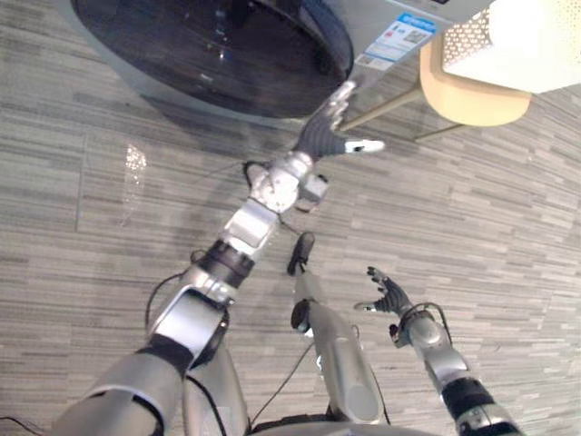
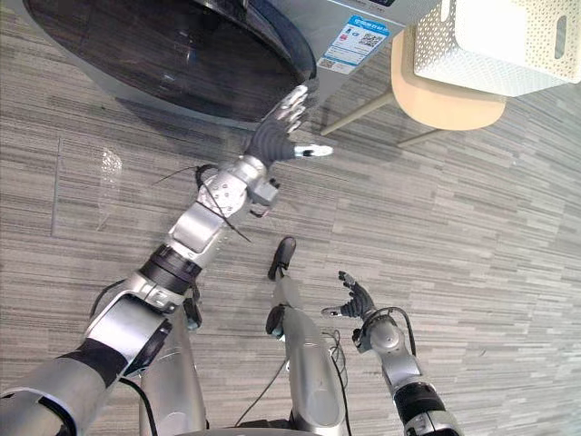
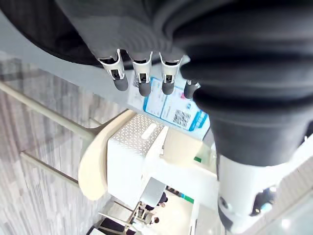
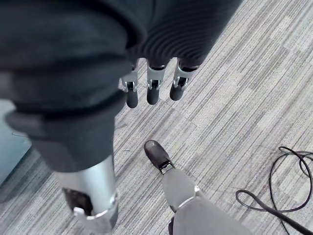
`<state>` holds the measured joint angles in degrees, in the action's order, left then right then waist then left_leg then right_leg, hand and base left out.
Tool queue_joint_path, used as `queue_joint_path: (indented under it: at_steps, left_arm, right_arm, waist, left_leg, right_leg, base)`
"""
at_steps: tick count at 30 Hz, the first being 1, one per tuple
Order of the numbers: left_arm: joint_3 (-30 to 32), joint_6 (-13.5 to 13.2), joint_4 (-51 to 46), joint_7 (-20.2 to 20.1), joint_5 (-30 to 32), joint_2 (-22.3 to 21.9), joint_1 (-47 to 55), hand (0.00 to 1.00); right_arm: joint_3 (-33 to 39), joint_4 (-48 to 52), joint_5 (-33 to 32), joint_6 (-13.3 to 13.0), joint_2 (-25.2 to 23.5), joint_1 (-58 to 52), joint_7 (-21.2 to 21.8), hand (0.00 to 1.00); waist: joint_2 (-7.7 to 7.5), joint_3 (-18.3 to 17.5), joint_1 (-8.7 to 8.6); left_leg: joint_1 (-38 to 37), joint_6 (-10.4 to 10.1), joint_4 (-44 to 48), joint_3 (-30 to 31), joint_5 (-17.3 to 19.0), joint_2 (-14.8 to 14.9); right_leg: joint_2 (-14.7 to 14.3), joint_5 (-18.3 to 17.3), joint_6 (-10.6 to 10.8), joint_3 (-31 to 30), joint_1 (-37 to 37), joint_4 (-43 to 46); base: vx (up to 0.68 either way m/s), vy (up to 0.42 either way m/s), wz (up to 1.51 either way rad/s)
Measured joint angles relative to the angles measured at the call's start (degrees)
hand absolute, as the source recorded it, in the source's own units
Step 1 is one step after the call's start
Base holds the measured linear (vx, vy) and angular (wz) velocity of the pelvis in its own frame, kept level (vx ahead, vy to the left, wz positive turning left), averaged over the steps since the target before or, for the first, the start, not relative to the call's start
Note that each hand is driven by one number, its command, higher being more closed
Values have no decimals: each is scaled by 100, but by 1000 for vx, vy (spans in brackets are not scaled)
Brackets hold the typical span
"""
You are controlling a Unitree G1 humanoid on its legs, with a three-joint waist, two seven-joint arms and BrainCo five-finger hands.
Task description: Pick up the laundry basket with both hands and put the clothes into the washing machine.
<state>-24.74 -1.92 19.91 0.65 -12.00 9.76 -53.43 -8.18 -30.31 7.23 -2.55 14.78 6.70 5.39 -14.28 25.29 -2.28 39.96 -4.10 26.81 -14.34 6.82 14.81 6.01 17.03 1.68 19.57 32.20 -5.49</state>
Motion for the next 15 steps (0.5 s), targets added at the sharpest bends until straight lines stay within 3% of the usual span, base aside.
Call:
queue_joint_path:
  at_steps: [1, 4, 15]
  left_arm:
    - [6, -2, 1, 97, 412, -8, -8, 0]
    - [59, -46, 0, 107, 691, 41, 126, 0]
    - [1369, -126, -465, 52, 793, 989, 2698, 0]
  right_arm:
    - [-63, 19, 0, -44, 1, -6, -1, 0]
    - [-110, 31, 1, -99, -12, -64, 17, 0]
    - [227, 235, 7, -107, -28, -487, 85, 0]
  waist:
    - [29, 20, 4]
    - [122, 76, 38]
    - [270, 25, 185]
  left_leg:
    - [-69, 0, -39, -17, -1, -31]
    - [-209, -7, -130, -14, -11, -91]
    - [-591, -39, -610, 4, -201, -307]
  right_leg:
    - [7, 0, 0, -34, -23, 17]
    - [16, -5, 4, -44, -119, 13]
    - [127, -85, 61, 46, -348, 0]
  base:
    - [27, 22, -6]
    - [5, 3, 1]
    - [13, 4, 8]
